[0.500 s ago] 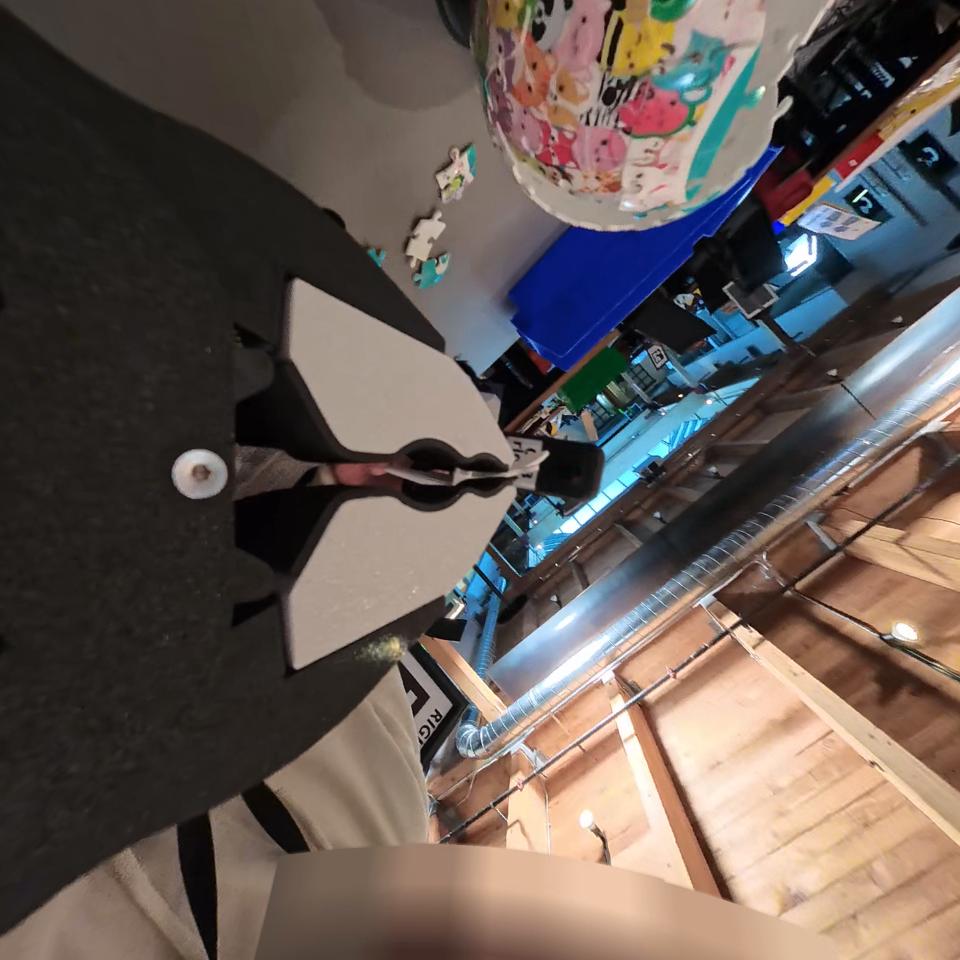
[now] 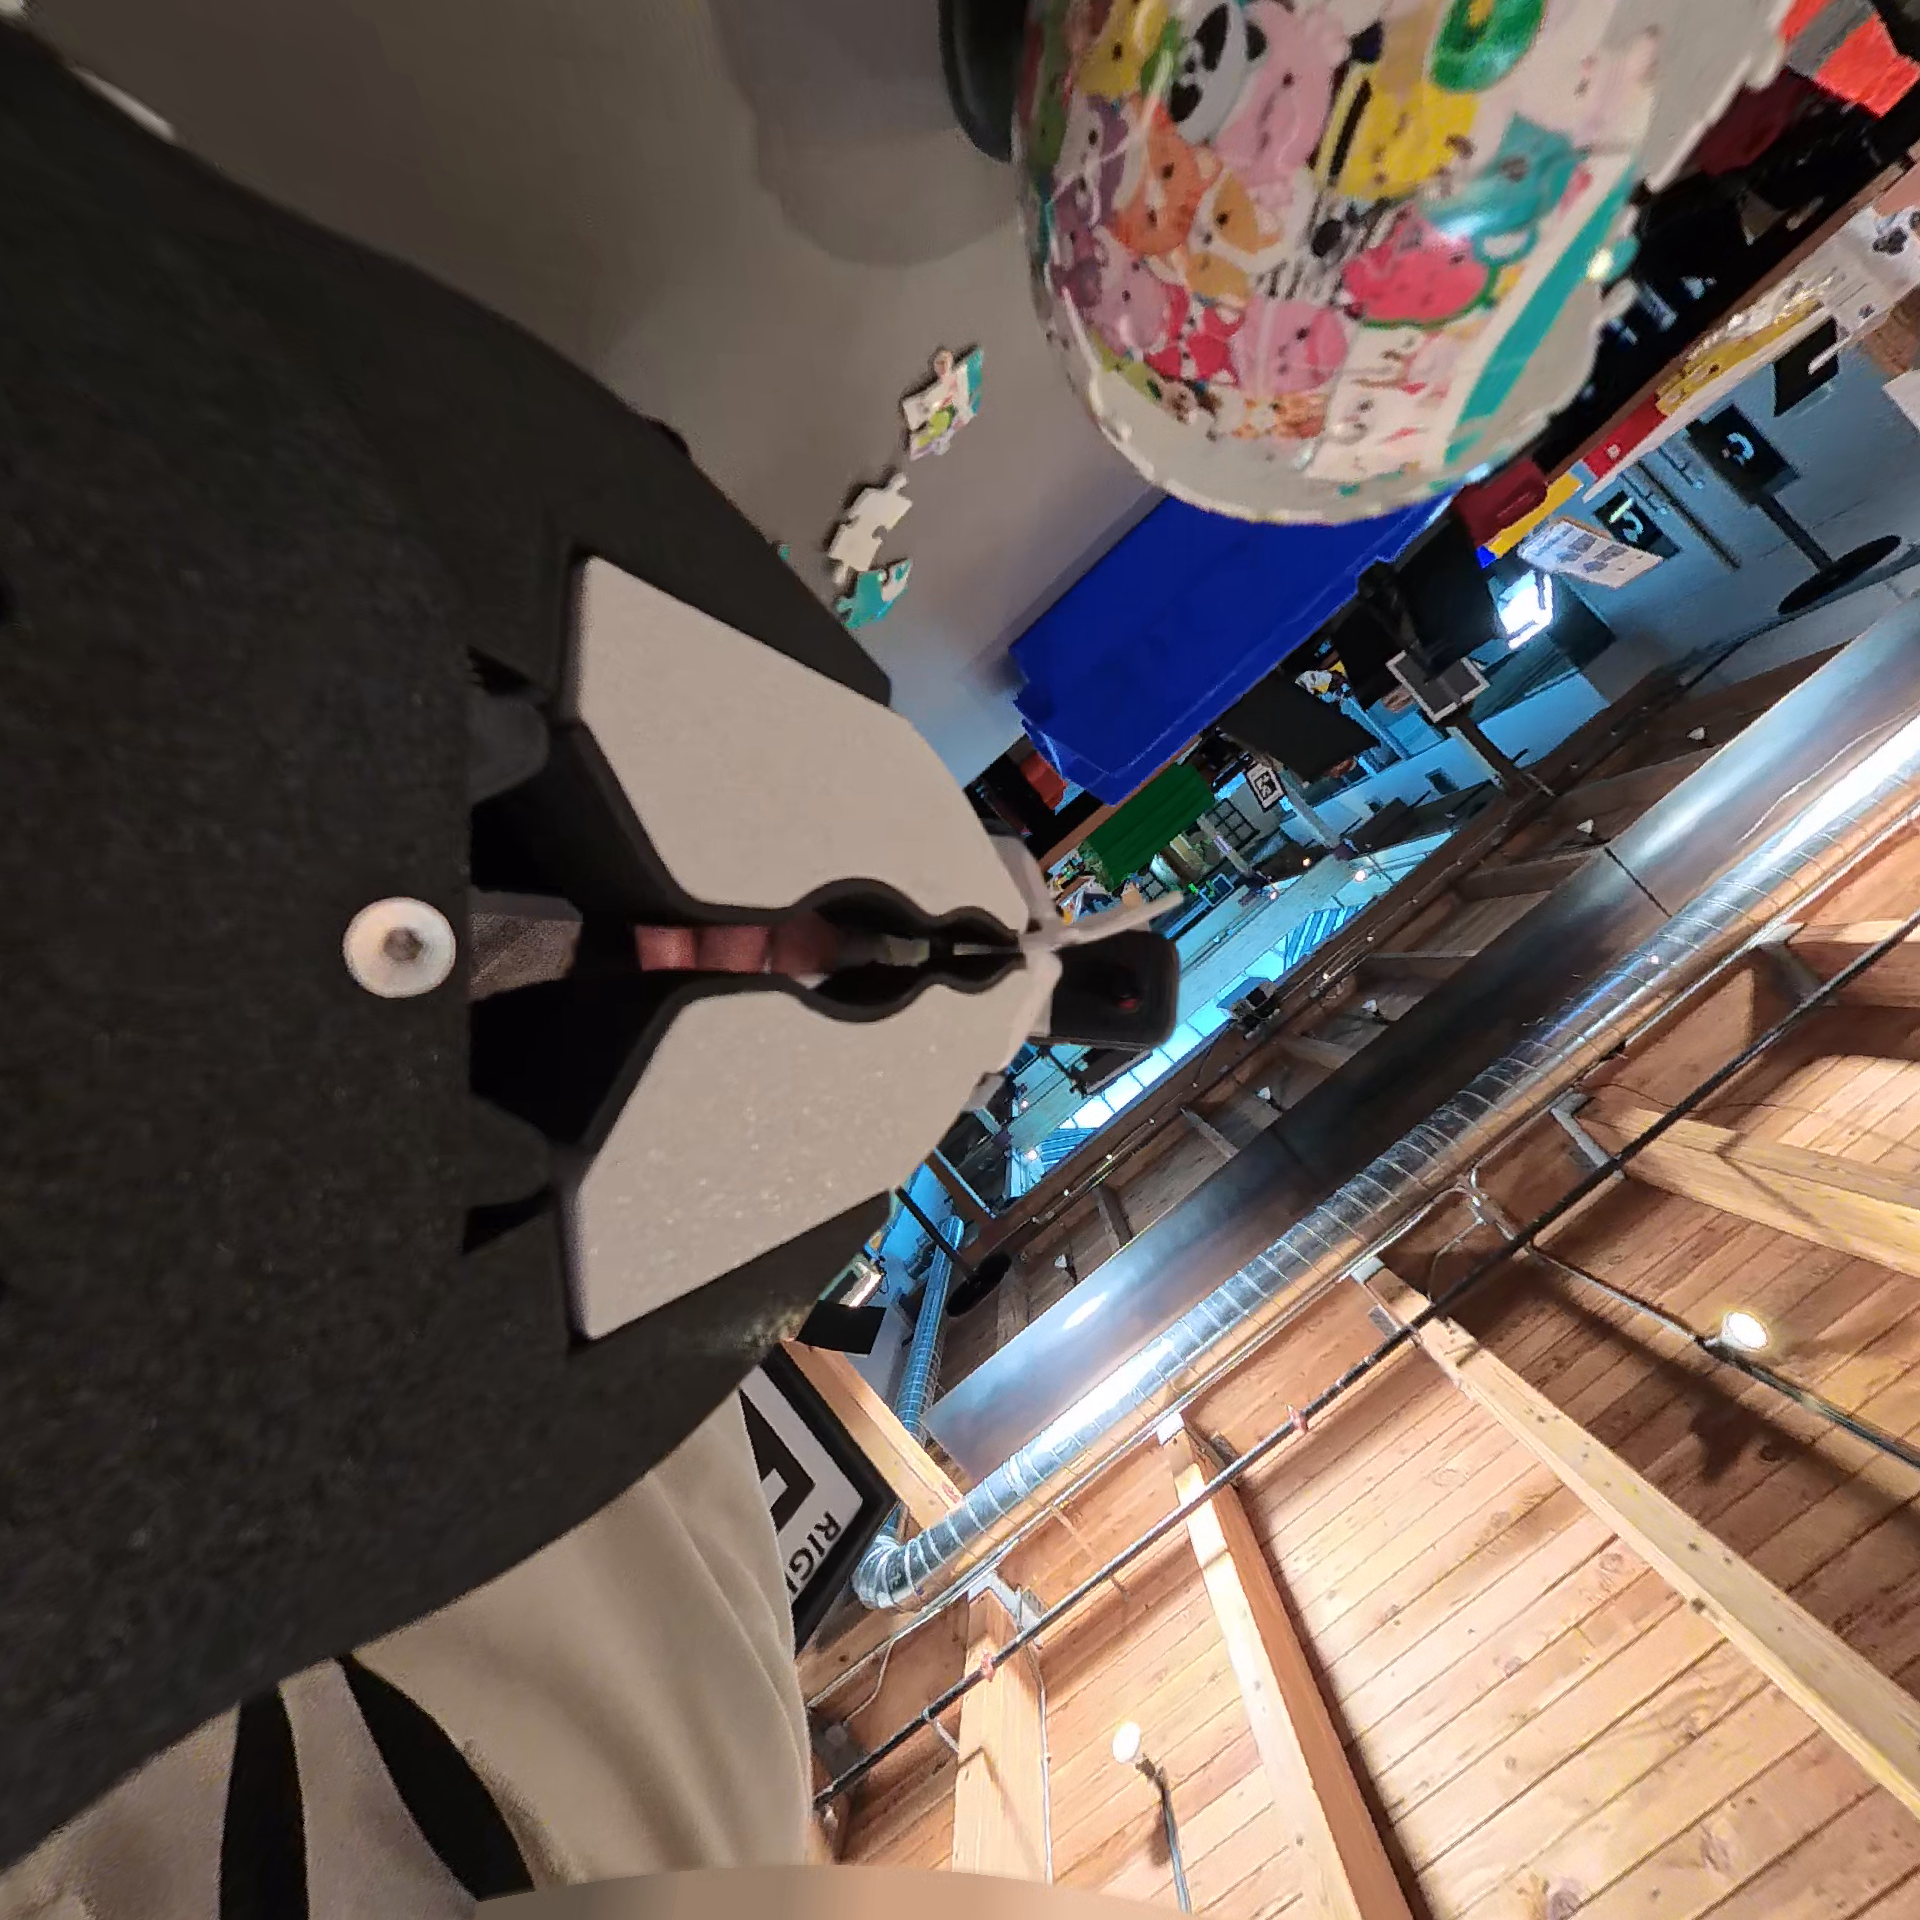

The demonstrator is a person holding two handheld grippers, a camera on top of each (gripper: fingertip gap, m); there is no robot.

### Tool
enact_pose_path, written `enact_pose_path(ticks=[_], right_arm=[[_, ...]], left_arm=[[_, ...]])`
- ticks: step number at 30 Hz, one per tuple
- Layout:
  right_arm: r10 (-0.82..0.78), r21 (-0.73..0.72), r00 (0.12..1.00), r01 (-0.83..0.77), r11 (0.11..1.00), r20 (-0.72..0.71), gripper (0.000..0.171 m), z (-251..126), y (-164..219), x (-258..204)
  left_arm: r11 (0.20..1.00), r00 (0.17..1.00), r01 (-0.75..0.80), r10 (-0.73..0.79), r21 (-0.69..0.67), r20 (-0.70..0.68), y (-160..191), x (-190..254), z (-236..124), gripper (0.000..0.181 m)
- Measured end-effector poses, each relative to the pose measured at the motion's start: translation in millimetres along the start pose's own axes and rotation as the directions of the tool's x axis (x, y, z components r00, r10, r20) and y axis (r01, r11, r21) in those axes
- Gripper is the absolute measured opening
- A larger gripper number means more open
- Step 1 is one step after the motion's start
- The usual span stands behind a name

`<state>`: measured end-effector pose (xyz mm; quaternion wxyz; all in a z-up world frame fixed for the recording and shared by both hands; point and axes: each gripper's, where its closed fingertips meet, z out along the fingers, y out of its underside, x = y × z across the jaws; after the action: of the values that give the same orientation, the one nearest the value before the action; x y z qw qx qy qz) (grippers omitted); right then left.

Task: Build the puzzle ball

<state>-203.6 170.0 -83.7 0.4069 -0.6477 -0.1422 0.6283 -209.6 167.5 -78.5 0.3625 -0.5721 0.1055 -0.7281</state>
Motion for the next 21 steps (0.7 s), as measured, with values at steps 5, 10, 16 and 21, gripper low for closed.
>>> enact_pose_path(ticks=[5,10,16,21], right_arm=[[-0.021,-0.055,1.000,0.020,0.998,-0.015,0.000,-5.0,6.1,11.9],[-0.281,-0.194,0.956,0.261,0.946,-0.084,0.011,-9.2,9.1,21.1],[-0.700,-0.537,0.713,0.605,0.588,0.036,0.025,-16.7,0.4,2.4],[-0.838,-0.628,0.535,0.692,0.357,0.112,0.038,-9.0,5.1,4.1]], left_arm=[[0.999,1.000,-0.016,0.017,-0.050,0.025,3.7,-10.0,0.6,0.000],[0.992,0.997,-0.062,0.066,-0.112,0.032,7.6,-10.2,-1.8,0.001],[0.949,0.966,-0.232,0.252,-0.214,0.066,11.4,-4.6,-4.2,0.001],[0.930,0.953,-0.267,0.294,-0.250,0.074,15.0,-3.6,-3.2,0.001]])
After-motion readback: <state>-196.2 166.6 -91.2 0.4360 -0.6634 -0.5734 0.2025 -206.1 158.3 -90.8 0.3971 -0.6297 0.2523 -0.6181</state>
